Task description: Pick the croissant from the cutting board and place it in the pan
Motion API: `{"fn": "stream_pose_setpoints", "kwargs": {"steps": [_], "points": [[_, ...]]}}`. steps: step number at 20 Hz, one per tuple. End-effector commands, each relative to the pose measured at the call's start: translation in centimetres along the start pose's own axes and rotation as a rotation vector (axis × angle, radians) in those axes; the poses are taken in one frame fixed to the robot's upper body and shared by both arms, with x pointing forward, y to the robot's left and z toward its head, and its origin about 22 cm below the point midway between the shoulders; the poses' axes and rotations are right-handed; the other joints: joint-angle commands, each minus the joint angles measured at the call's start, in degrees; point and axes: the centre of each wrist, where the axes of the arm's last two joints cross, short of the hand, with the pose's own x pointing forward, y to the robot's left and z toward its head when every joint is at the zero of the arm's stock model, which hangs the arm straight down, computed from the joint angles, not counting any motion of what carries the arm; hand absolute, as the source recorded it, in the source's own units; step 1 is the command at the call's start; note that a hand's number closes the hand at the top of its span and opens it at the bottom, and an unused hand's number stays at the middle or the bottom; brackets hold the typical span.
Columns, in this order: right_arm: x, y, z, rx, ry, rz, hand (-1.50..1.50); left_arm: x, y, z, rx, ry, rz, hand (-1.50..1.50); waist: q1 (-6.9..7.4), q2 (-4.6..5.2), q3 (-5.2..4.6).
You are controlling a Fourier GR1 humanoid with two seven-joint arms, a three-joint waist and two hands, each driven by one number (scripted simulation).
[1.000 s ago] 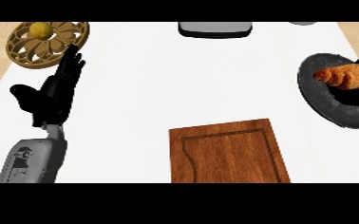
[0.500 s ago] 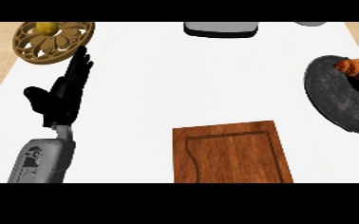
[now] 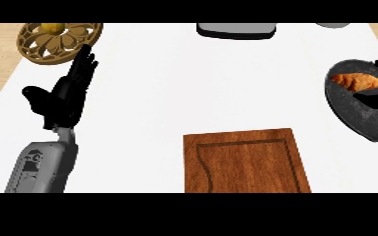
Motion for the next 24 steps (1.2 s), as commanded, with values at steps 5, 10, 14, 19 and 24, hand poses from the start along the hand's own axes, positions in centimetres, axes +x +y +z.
{"fn": "stream_pose_setpoints", "kwargs": {"steps": [5, 10, 14, 19, 24], "points": [[-2.6, 1.2, 1.2, 0.094, -0.038, -0.115, -1.5, 0.1, -0.1, 0.5, -0.011, -0.007, -0.008, 0.0, 0.02, -0.02, 0.07], [-3.4, -0.6, 1.3, -0.074, -0.124, -0.313, -1.5, 0.5, -0.4, 0.7, 0.019, 0.02, 0.007, 0.0, -1.21, -0.5, 0.08], [-5.6, -3.6, 2.2, -0.117, -0.155, -0.485, -1.5, -1.5, 0.1, 1.2, 0.034, 0.023, -0.02, 0.0, -2.74, -0.78, -0.09], [-9.2, -4.8, 5.0, 0.01, -0.178, -0.629, -1.5, -1.5, 1.0, -0.1, 0.057, 0.044, -0.004, 0.0, -4.08, -1.26, -0.29], [-13.3, -8.2, 8.9, 0.037, -0.239, -0.68, -1.5, -1.1, 0.9, 0.8, 0.071, 0.042, -0.033, 0.0, -4.52, -1.69, -0.36]]}}
